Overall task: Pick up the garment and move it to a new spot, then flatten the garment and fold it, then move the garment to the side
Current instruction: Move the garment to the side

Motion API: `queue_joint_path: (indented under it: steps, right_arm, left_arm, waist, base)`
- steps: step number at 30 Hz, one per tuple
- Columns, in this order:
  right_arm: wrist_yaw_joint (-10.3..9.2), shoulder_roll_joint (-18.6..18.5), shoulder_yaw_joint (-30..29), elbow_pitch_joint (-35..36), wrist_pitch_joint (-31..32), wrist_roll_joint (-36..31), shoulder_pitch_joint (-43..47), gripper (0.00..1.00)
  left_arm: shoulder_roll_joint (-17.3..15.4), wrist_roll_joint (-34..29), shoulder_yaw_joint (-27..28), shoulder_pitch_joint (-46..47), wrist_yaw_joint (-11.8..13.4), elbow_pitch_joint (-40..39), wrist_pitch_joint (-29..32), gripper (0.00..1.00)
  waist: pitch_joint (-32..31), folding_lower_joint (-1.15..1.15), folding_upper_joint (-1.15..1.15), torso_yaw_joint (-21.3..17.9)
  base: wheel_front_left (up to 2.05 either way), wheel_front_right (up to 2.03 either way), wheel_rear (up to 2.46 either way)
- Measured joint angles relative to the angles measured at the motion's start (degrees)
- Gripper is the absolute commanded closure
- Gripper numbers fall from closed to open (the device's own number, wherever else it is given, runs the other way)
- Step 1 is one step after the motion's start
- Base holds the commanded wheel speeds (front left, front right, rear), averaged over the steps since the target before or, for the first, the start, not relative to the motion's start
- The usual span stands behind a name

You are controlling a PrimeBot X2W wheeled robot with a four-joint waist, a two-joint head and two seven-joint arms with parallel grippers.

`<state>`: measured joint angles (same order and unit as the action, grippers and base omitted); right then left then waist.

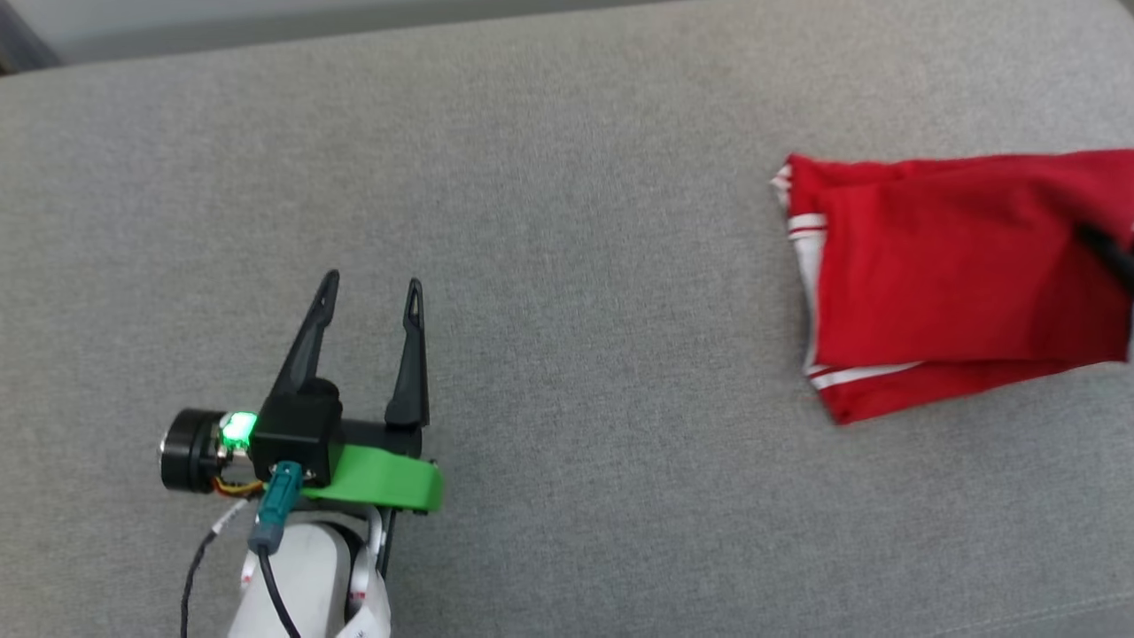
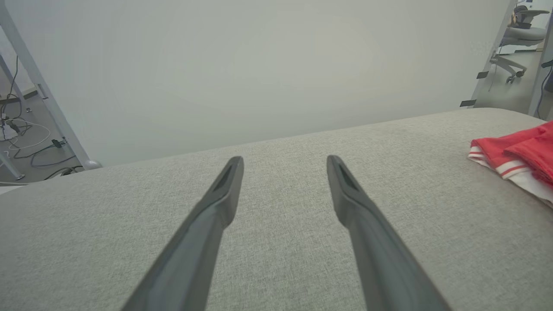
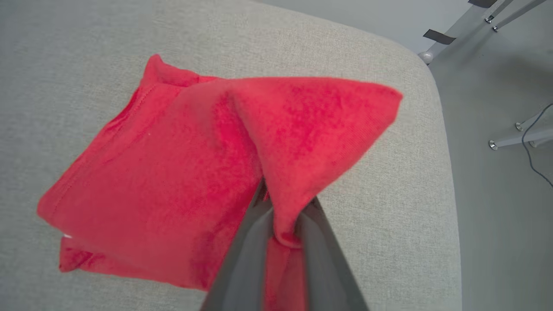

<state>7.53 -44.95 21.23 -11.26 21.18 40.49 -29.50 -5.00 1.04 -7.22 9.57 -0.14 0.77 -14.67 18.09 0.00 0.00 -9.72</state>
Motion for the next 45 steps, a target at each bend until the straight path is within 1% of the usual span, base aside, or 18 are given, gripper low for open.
queue_joint_path:
  steps: [1,5,10,14,18,21,23,25,26,27,30,33,37,41,45]
  right_arm:
    - [0.0,-1.9,-1.4,-2.6,0.6,-0.6,-1.5,1.0]
    - [0.0,-5.2,-3.3,-7.6,1.9,-1.7,-3.7,1.0]
    - [0.0,-7.4,-6.7,-13.8,2.2,-3.5,-6.4,1.0]
    - [0.0,-8.1,-9.6,-17.7,1.6,-5.2,-8.7,1.0]
    - [0.0,-8.0,-12.1,-21.0,0.7,-6.7,-11.2,1.0]
    - [0.0,-8.0,-12.4,-23.2,-0.1,-8.1,-12.6,1.0]
    - [0.0,-7.5,-12.6,-24.5,-1.1,-8.9,-13.5,1.0]
    - [0.0,-6.3,-13.1,-25.9,-1.4,-9.0,-14.5,1.0]
    - [0.0,-5.6,-13.2,-26.7,-1.4,-9.1,-14.7,0.76]
    - [0.0,-5.1,-13.1,-27.2,-1.5,-9.4,-14.8,0.0]
    - [0.0,-4.5,-13.3,-29.0,-3.1,-10.8,-15.0,0.0]
    - [0.0,-4.4,-13.2,-29.4,-5.0,-12.2,-15.0,0.0]
    - [0.0,-3.8,-13.2,-28.7,-9.6,-13.1,-15.1,0.0]
    - [0.0,-2.7,-14.0,-26.3,-16.7,-14.3,-15.1,0.0]
    - [0.0,-0.5,-16.3,-23.7,-25.0,-17.5,-15.1,0.0]
  left_arm:
    - [-0.4,-0.1,0.0,1.3,-0.2,-0.5,0.0,0.0]
    - [-1.0,-0.3,0.1,3.5,-0.2,-1.5,0.0,0.0]
    - [-1.7,-0.5,0.3,5.0,-0.2,-2.7,0.0,0.0]
    - [-2.1,-0.5,0.5,5.3,-0.1,-3.6,0.0,0.0]
    - [-2.3,-0.5,0.5,6.0,-0.1,-4.3,0.0,0.0]
    - [-2.3,-0.5,0.4,6.2,-0.1,-4.4,0.0,0.0]
    - [-2.3,-0.5,0.3,6.3,0.0,-4.3,0.0,0.0]
    - [-2.3,-0.5,0.3,6.4,0.2,-4.3,0.0,0.0]
    - [-2.3,-0.5,0.3,6.4,0.3,-4.2,0.0,0.0]
    - [-2.3,-0.5,0.2,6.4,0.4,-4.0,0.0,0.0]
    - [-2.3,-0.5,0.2,6.3,0.5,-3.6,0.0,0.0]
    - [-2.3,-0.5,0.2,6.3,0.7,-3.2,0.0,0.0]
    - [-2.2,-0.2,0.2,5.6,1.0,-2.6,0.0,0.0]
    - [-2.0,0.5,0.3,4.2,1.2,-1.9,0.0,0.0]
    - [-1.7,0.7,0.3,2.5,1.5,-1.4,0.0,0.0]
  waist:
    - [2.1,0.0,0.0,-0.2]
    - [6.0,0.0,0.0,-0.2]
    - [9.9,0.01,0.0,0.1]
    - [12.4,0.01,0.0,0.5]
    - [14.2,0.01,0.0,0.9]
    - [15.0,0.01,0.0,1.4]
    - [15.1,0.01,0.0,1.7]
    - [15.0,0.01,0.0,1.8]
    - [14.7,0.01,0.0,1.8]
    - [14.5,0.01,0.0,1.8]
    - [13.4,0.0,0.0,1.9]
    - [12.1,0.0,0.0,1.9]
    - [9.8,0.0,0.0,2.1]
    - [7.2,0.0,0.0,2.3]
    - [4.5,0.0,0.0,2.8]
  base:
    - [0.0,0.0,0.0]
    - [0.0,0.0,0.0]
    - [0.0,0.0,0.0]
    - [0.0,0.0,0.0]
    - [0.0,0.0,0.0]
    - [0.0,0.0,0.0]
    - [0.0,0.0,0.0]
    - [0.0,0.0,0.0]
    - [0.0,0.0,0.0]
    - [0.0,0.0,0.0]
    - [0.0,0.0,0.0]
    - [0.0,0.0,0.0]
    - [0.0,0.0,0.0]
    - [0.0,0.0,0.0]
    - [0.0,0.0,0.0]
